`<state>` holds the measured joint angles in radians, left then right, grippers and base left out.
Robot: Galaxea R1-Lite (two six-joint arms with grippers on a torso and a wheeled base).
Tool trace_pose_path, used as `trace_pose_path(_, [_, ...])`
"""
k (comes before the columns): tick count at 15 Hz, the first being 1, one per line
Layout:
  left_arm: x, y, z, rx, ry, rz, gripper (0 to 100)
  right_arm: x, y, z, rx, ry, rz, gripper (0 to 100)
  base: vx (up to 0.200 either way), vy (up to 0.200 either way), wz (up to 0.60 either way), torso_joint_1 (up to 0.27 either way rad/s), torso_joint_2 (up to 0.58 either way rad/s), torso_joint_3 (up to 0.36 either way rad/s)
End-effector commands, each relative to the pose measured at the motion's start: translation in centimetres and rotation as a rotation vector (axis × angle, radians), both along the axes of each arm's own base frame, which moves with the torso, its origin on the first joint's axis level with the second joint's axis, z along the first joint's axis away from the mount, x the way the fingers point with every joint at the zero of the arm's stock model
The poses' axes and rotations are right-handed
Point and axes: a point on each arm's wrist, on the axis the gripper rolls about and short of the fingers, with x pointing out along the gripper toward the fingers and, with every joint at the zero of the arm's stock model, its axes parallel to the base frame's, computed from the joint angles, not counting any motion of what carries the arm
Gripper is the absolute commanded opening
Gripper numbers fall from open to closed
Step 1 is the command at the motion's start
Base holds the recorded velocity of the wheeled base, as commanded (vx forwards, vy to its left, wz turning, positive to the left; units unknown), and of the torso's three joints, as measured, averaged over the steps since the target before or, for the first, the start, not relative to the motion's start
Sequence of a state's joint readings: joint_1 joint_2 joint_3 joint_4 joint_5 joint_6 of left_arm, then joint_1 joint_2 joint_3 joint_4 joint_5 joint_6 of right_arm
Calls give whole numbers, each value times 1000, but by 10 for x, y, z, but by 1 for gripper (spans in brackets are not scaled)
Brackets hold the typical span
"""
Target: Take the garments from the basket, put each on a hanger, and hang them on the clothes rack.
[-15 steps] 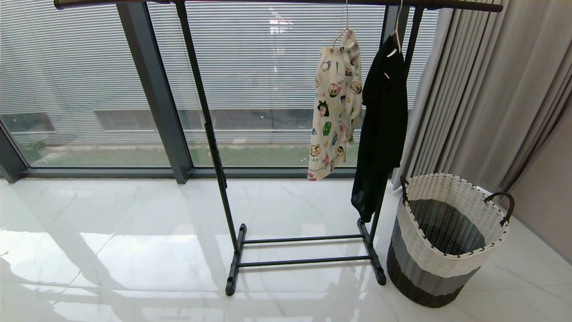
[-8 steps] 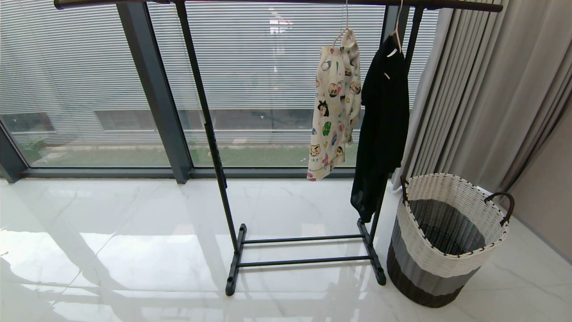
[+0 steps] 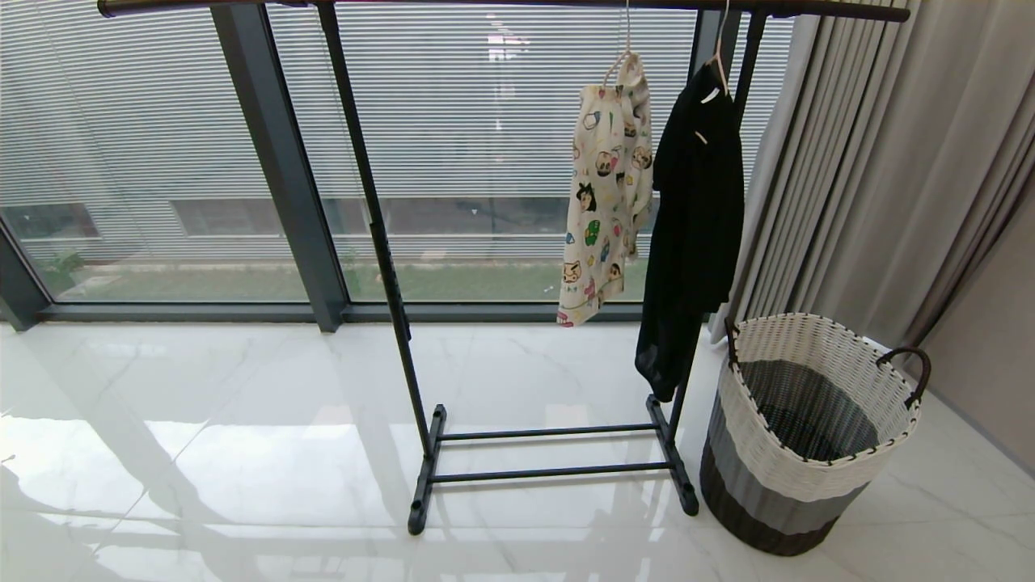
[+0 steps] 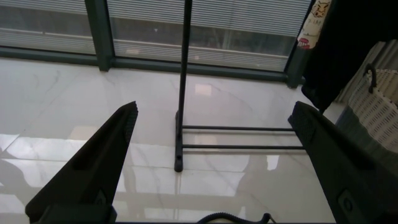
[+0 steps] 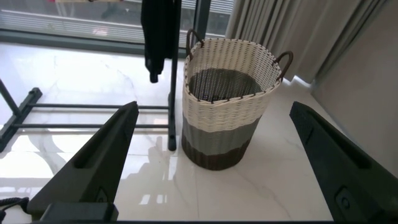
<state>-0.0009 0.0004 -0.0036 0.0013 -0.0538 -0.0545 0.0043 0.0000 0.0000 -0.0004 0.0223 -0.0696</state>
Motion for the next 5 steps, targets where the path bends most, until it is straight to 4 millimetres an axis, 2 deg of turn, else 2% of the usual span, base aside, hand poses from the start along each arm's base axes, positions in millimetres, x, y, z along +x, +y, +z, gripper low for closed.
trace_pose_path(1, [0, 0, 0, -1, 0, 1, 100, 0, 0, 0, -1, -1, 1, 100, 0, 0, 0, 0, 0, 0])
trace_pose_path(5, [0, 0, 0, -1, 0, 1, 100, 0, 0, 0, 4, 1, 1, 100, 0, 0, 0, 0, 0, 0])
